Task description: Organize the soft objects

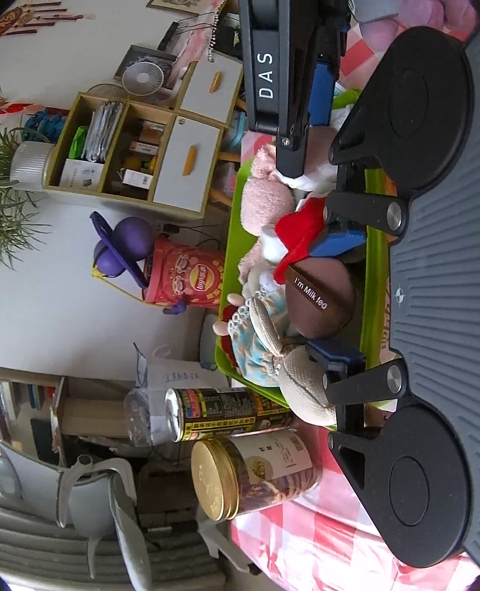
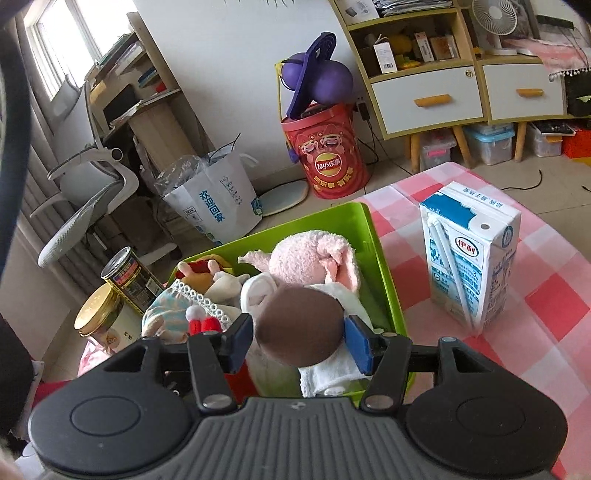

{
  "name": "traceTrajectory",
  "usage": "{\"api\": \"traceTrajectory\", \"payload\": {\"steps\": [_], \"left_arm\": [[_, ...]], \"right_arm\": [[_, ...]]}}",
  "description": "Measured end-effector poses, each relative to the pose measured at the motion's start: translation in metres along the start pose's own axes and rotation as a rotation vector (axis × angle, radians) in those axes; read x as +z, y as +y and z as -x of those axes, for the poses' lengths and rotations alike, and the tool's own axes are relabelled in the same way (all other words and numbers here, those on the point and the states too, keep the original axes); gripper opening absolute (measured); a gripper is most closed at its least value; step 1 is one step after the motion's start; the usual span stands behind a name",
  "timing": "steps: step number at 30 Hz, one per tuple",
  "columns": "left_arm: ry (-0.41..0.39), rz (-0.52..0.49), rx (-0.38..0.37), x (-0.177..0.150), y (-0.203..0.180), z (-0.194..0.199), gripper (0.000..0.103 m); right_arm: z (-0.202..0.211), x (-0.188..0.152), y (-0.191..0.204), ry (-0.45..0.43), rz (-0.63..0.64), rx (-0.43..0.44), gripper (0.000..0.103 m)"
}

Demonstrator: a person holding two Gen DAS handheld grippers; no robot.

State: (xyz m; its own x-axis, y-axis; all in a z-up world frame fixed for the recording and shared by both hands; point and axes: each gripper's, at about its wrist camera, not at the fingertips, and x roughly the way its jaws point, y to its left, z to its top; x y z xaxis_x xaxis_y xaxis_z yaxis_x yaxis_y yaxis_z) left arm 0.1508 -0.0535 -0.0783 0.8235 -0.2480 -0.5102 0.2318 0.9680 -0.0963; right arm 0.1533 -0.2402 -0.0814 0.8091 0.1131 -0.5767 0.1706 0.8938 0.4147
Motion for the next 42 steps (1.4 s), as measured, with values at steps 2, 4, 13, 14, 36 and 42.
{"api": "traceTrajectory", "payload": {"steps": [2, 4, 13, 14, 36, 42], "left_arm": [[-0.002, -0.005, -0.006, 0.000, -0.002, 0.001, 0.060], [-0.009, -0.019, -0.008, -0.001, -0.005, 0.003, 0.066], [-0.018, -0.047, 0.000, 0.006, -0.012, 0.024, 0.082], [-0.022, -0.058, -0.003, 0.008, -0.013, 0.030, 0.084], [0.275, -0.046, 0.106, -0.003, -0.009, 0.126, 0.098], [0.341, -0.072, 0.153, -0.014, -0.015, 0.148, 0.098]], "right_arm": [[0.001, 0.001, 0.000, 0.001, -0.010, 0.003, 0.049], [0.003, 0.002, -0.001, 0.002, -0.020, 0.012, 0.049], [0.023, 0.009, -0.001, 0.006, -0.002, 0.047, 0.054], [0.027, 0.011, -0.003, 0.009, -0.002, 0.051, 0.055], [0.121, -0.019, -0.017, 0.193, 0.206, -0.052, 0.061], [0.145, -0.027, -0.012, 0.198, 0.223, -0.070, 0.070]]}}
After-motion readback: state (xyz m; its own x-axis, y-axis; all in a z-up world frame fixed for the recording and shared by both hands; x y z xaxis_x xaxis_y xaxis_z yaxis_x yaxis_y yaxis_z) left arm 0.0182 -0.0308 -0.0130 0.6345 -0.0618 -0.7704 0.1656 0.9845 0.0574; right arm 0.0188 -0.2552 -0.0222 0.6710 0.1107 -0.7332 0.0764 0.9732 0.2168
